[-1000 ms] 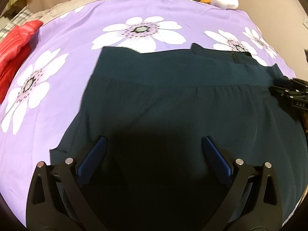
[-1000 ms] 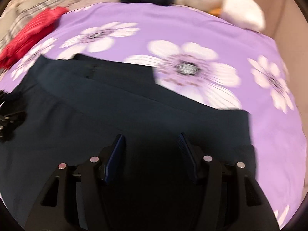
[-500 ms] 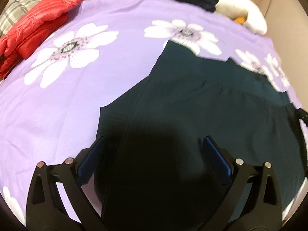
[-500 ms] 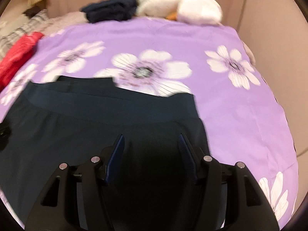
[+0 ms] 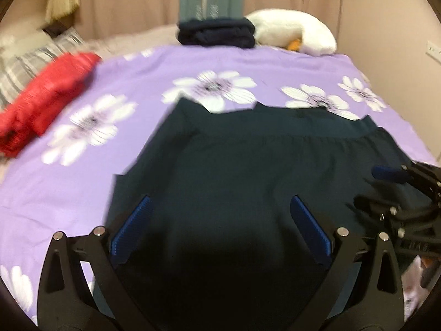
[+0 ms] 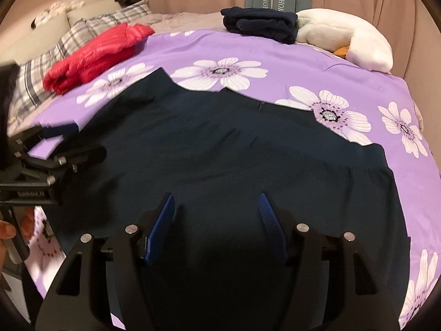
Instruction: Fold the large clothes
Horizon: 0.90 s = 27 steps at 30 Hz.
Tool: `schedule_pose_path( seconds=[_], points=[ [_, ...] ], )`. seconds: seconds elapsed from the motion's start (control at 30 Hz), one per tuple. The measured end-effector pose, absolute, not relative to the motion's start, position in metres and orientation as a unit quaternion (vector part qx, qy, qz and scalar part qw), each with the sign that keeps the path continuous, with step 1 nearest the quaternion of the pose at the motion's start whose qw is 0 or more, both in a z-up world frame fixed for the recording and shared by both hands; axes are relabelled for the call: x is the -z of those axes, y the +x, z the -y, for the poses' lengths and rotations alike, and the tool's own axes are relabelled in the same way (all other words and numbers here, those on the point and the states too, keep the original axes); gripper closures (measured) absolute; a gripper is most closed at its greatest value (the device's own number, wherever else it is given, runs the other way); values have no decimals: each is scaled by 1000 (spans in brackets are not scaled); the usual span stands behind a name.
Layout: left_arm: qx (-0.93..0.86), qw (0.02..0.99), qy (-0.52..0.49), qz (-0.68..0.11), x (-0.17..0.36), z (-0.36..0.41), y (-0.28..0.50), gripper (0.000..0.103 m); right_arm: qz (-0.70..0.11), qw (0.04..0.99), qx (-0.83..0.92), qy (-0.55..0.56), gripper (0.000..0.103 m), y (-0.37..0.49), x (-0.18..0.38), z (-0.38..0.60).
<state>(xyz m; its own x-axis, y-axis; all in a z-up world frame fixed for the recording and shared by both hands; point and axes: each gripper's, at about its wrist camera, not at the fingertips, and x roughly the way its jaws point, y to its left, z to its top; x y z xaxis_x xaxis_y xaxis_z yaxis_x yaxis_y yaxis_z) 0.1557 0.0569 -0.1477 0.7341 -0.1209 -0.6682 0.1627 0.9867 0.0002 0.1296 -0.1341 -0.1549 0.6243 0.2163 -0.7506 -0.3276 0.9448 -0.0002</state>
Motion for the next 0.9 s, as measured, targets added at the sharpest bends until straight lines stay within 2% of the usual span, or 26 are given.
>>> schedule_pose_path(
  seconds=[0.13, 0.27, 0.37, 0.53, 0.9],
  points=[
    [44, 942, 4, -334, 135, -75, 148, 2, -415, 896, -150, -45, 39, 123, 165, 136],
    [102, 933, -5, -344, 129, -68, 140, 2, -404, 903, -148, -21, 39, 116, 162, 141],
    [149, 913, -9, -379, 146, -52, 132, 2, -405, 903, -142, -9, 39, 110, 162, 145],
    [118, 896, -9, -427, 185, -54, 132, 2, -412, 903, -117, -27, 39, 94, 172, 158],
    [91, 902, -20, -421, 193, -92, 101, 2, -402, 915, -35, -7, 36, 48, 178, 233]
  ],
)
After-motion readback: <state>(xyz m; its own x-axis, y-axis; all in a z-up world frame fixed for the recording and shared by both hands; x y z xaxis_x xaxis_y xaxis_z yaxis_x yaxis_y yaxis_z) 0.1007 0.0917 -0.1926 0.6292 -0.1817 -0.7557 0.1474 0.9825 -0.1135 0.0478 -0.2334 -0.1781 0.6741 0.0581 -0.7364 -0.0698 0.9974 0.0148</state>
